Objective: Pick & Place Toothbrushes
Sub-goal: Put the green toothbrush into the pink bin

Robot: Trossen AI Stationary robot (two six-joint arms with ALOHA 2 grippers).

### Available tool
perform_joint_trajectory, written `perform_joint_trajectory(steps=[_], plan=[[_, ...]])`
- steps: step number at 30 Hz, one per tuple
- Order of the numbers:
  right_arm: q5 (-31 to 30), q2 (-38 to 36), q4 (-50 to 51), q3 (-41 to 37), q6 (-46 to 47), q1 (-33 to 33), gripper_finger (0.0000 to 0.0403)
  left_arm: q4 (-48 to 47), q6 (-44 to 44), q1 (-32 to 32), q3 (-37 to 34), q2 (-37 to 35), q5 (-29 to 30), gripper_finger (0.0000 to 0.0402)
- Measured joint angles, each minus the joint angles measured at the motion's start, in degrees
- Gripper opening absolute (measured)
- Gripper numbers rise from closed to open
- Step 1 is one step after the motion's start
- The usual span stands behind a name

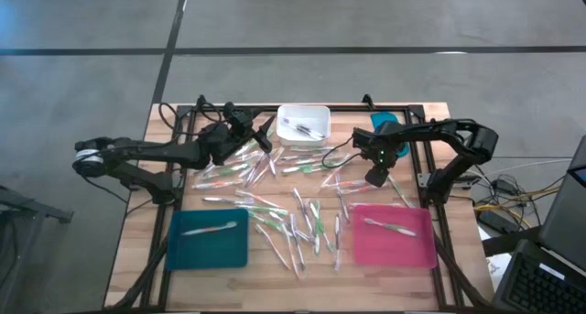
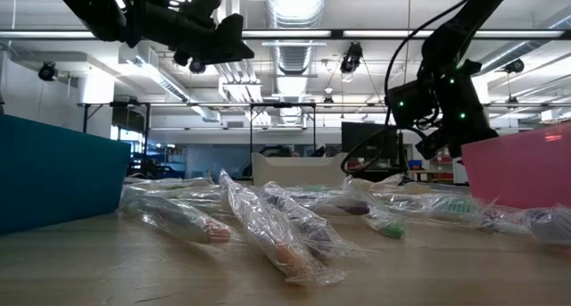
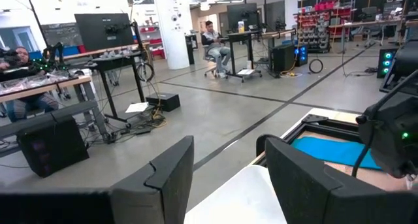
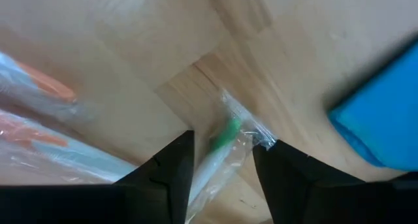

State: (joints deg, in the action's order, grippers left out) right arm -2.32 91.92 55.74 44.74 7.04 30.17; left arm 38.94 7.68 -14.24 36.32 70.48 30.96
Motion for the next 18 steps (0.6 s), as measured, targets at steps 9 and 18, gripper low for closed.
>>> perform_joint_trajectory(steps=[9,18], plan=[[1.5,1.3,-0.3,0.1,-1.5,0.2,0.0093,-0.1,0.0,0.0,0.0,0.0,0.0,0.0195],[1.3,-1.2,-1.7,-0.2,-1.7,0.2,0.0032,-0.1,-0.3,0.0,0.0,0.0,0.0,0.0195]])
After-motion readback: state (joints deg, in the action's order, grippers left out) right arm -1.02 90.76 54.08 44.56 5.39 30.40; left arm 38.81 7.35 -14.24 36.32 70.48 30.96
